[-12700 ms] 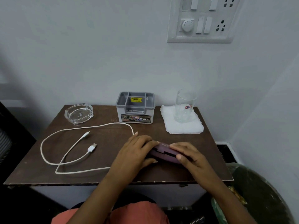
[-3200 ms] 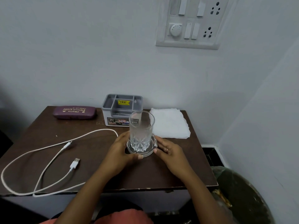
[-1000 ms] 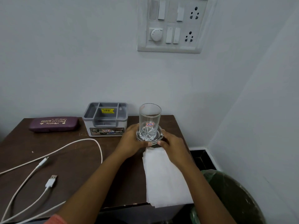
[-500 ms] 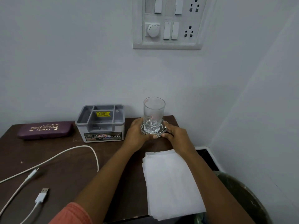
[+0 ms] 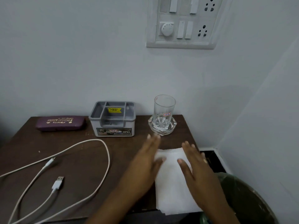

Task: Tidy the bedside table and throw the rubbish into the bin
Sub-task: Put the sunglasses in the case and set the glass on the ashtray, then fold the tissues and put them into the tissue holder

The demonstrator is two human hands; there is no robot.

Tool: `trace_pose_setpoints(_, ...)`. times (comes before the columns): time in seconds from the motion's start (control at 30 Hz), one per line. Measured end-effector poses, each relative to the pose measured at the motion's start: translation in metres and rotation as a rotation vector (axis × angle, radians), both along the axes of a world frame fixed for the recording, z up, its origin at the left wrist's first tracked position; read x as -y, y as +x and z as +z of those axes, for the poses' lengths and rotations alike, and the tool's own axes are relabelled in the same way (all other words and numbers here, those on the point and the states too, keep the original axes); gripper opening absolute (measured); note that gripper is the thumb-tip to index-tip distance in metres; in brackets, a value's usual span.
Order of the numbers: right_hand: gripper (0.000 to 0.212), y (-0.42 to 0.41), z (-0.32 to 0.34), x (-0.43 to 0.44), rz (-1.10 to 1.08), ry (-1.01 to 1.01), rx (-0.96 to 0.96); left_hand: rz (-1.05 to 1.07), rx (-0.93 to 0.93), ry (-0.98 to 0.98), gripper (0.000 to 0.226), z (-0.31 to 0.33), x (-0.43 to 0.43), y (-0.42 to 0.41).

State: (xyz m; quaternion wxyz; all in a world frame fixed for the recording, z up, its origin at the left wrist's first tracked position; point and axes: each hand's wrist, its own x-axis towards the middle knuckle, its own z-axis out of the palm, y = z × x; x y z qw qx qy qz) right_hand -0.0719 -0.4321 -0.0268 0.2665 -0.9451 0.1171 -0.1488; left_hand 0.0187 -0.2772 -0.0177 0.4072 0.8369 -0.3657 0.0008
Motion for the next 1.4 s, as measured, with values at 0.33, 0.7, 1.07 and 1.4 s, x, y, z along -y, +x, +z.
trace_pose_setpoints(0.33,0.065,-0.018,-0.032,-0.041,-0.011,-0.332,-0.208,0.037,0.181,0.564,0.057,-0.037,-0.04,-0.035)
trace_pose_setpoints(0.7,0.064,0.01,-0.029,-0.091,0.071,-0.105,0.077,0.213,0.418,0.497,0.068,-0.034,-0.079,-0.02)
trace_pose_setpoints(1.07,0.02,0.047,-0.014,-0.011,-0.104,0.165,0.003,0.145,0.102,0.148,0.037,-0.016,-0.011,-0.024)
trace_pose_setpoints(1.4,0.006,0.047,-0.025,-0.012,-0.052,0.196,0.193,0.141,0.05,0.083,0.029,-0.033,-0.009,-0.012)
